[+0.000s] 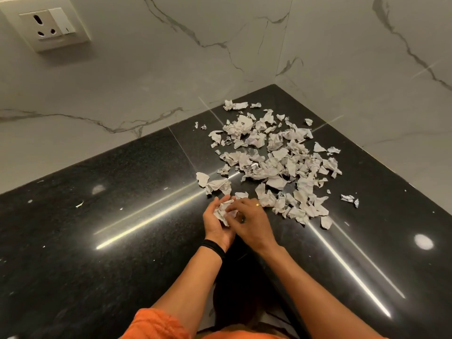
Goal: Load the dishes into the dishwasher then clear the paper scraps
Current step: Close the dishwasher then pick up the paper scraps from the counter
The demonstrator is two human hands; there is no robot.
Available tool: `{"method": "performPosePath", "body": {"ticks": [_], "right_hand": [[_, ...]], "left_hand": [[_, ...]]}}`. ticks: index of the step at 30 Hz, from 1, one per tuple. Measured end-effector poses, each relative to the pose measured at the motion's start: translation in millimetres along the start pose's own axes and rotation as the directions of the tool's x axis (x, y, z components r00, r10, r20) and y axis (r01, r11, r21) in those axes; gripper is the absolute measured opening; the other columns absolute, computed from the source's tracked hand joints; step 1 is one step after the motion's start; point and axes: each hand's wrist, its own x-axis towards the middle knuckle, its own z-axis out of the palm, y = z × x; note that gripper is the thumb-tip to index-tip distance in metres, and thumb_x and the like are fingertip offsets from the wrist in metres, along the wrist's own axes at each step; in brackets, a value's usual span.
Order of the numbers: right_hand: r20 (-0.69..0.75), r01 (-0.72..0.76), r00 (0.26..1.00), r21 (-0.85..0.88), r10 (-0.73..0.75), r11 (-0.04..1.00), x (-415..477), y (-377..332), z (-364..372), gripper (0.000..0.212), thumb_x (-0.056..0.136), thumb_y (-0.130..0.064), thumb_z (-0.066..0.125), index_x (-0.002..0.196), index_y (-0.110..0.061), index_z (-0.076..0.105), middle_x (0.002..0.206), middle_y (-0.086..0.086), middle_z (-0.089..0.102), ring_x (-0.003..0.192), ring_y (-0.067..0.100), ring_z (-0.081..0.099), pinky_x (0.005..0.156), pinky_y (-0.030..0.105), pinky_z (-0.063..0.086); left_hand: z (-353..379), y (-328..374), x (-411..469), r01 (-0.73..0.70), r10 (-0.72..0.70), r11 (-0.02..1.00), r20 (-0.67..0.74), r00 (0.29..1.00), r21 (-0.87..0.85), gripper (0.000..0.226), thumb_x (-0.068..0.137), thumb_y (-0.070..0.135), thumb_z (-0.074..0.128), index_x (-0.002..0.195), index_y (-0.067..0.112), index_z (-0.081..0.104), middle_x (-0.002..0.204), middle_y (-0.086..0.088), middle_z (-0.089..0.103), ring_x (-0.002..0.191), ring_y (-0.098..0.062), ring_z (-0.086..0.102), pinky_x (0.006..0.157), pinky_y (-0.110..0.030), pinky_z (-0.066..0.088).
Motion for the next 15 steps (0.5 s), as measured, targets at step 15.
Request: {"method": "performPosePath", "body": {"ticks": [15], "right_hand": [[0.172, 0.015, 0.984, -0.282, 0.035, 0.959, 38, 44, 13, 0.012, 0.091, -0.027, 0.067, 0.096, -0.016, 0.068, 0.095, 0.001, 0.060, 0.090, 0.022, 0.057, 0.073, 0.030, 0.043]], "left_hand": [[-15, 15, -10, -0.142, 0.132, 0.981, -0.089, 0.987, -0.128, 0.052, 0.097, 0.041, 0.056, 0.127, -0.002, 0.061, 0.125, -0.021, 0.062, 0.112, -0.034, 0.063, 0.100, -0.046, 0.052]]}}
